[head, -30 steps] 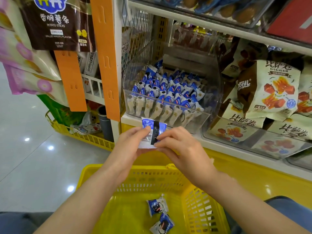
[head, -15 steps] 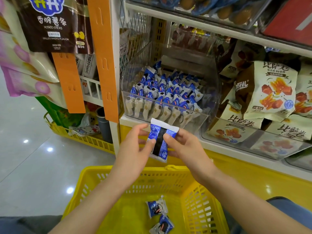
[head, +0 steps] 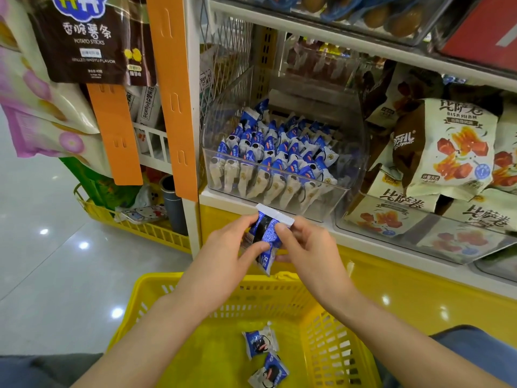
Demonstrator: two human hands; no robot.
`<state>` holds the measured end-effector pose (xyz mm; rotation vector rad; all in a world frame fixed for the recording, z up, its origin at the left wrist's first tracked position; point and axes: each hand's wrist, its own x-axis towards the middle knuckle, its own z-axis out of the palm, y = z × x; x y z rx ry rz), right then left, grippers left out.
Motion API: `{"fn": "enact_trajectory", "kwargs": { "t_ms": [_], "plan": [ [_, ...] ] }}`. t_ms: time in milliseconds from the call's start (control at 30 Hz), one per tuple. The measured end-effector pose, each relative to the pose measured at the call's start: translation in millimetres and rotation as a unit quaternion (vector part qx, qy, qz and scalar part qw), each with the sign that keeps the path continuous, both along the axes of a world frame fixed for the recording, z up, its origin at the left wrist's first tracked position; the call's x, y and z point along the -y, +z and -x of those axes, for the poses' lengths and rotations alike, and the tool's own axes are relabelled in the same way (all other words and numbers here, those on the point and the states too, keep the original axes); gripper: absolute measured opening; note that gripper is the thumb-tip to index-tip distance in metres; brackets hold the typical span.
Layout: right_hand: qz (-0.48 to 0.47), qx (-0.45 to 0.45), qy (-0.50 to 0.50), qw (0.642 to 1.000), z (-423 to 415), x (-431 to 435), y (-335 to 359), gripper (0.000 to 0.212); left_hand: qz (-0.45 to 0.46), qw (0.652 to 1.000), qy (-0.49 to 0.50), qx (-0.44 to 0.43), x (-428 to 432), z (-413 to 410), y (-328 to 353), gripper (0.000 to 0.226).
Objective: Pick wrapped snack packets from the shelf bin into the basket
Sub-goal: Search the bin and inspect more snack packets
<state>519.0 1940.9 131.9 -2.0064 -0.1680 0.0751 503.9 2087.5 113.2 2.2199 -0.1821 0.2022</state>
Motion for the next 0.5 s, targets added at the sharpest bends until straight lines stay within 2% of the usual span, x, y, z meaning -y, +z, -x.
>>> {"fn": "enact_trajectory", "kwargs": {
  "t_ms": [133,300,500],
  "plan": [
    [0.089,0.084,0.024,0.992,4.4,-0.5,2.1,0.016,0.003,1.0,0.012,0.001,2.4,4.2,4.5,0.043],
    [0.119,0.115,0.023,0.986,5.7,-0.2,1.5,0.016,-0.022,1.0,0.004,0.006,-0.8,3.6,8.8,0.03],
    [0.109,0.11,0.039,0.987,9.7,-2.9,-2.0,0.018,-0.159,0.985,0.03,0.066,0.1,3.0,5.0,0.033]
  ]
}}
